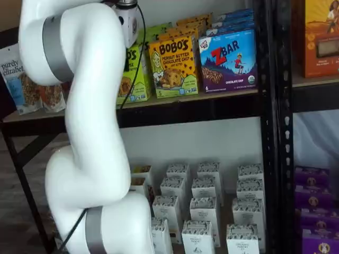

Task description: Pick the green box on the top shelf, the fourth from the left

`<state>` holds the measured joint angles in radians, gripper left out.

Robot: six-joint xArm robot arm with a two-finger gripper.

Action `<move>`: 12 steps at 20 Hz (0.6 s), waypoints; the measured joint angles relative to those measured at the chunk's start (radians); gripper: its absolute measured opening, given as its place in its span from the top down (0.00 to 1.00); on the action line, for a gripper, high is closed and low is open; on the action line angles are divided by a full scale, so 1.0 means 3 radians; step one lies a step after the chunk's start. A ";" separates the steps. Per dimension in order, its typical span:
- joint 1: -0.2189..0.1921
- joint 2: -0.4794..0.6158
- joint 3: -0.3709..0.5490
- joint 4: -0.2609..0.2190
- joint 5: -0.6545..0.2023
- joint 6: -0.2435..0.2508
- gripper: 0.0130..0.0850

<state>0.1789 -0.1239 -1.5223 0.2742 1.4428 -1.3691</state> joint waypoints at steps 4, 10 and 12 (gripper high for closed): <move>0.0005 0.0006 -0.0013 0.0009 0.0010 0.0007 0.39; 0.0012 0.0015 -0.0031 0.0025 0.0028 0.0016 0.56; 0.0018 0.0015 -0.0031 0.0014 0.0025 0.0021 0.56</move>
<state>0.1842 -0.1194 -1.5317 0.2784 1.4503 -1.3626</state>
